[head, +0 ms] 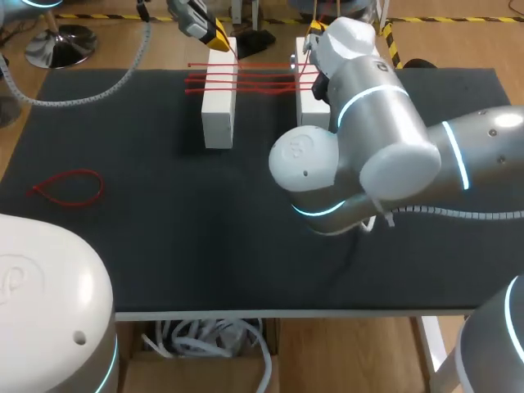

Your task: Grab the tape and strap the tape.

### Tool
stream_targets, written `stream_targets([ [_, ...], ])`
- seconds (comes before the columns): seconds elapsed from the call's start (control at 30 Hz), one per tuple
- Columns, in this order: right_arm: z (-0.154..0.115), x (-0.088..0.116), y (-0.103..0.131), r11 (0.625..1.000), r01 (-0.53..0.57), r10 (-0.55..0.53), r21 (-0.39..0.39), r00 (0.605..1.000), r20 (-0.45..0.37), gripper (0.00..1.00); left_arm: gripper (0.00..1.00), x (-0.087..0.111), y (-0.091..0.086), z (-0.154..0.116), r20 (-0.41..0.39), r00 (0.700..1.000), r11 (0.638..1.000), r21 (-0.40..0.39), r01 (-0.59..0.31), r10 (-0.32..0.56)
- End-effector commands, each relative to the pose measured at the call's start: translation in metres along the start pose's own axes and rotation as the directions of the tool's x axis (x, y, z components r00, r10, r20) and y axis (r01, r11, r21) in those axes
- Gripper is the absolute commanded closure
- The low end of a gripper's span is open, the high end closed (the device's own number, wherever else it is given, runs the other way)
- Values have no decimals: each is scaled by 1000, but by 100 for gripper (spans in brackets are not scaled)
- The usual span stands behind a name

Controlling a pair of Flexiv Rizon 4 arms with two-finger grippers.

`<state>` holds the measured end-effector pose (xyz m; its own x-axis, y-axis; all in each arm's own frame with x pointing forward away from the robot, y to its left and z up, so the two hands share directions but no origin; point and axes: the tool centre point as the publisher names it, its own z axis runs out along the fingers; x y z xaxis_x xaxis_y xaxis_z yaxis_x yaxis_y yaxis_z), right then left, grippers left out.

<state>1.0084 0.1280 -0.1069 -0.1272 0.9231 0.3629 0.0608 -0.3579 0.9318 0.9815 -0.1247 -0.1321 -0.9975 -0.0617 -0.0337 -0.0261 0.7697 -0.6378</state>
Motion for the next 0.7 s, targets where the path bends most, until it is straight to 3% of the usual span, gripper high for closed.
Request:
stream_targets([
  [0.03, -8, 14, 5, 987, 141, -146, 74, 987, 61, 100, 100, 0, -1, 0, -2, 1000, 1000, -5, 0, 0],
  [0.2, -14, 17, 4, 951, 295, -303, 90, 949, 88, 100, 100, 0, -1, 0, -2, 1000, 1000, -5, 0, 0],
  [0.33, -16, 18, 6, 876, 473, -481, 92, 872, 90, 100, 100, 0, -1, 0, -2, 1000, 1000, -5, 0, 0],
  [0.6, -15, 17, 17, 758, 645, -653, 101, 750, 110, 100, 100, 0, -1, 0, -2, 1000, 1000, -5, 0, 0],
  [0.67, -14, 19, 19, 703, 702, -711, 111, 697, 95, 100, 100, 0, -1, 0, -2, 1000, 1000, -5, 0, 0],
  [0.7, -14, 21, 21, 697, 709, -717, 109, 689, 100, 100, 100, 0, -1, 0, -2, 1000, 1000, -5, 0, 0],
])
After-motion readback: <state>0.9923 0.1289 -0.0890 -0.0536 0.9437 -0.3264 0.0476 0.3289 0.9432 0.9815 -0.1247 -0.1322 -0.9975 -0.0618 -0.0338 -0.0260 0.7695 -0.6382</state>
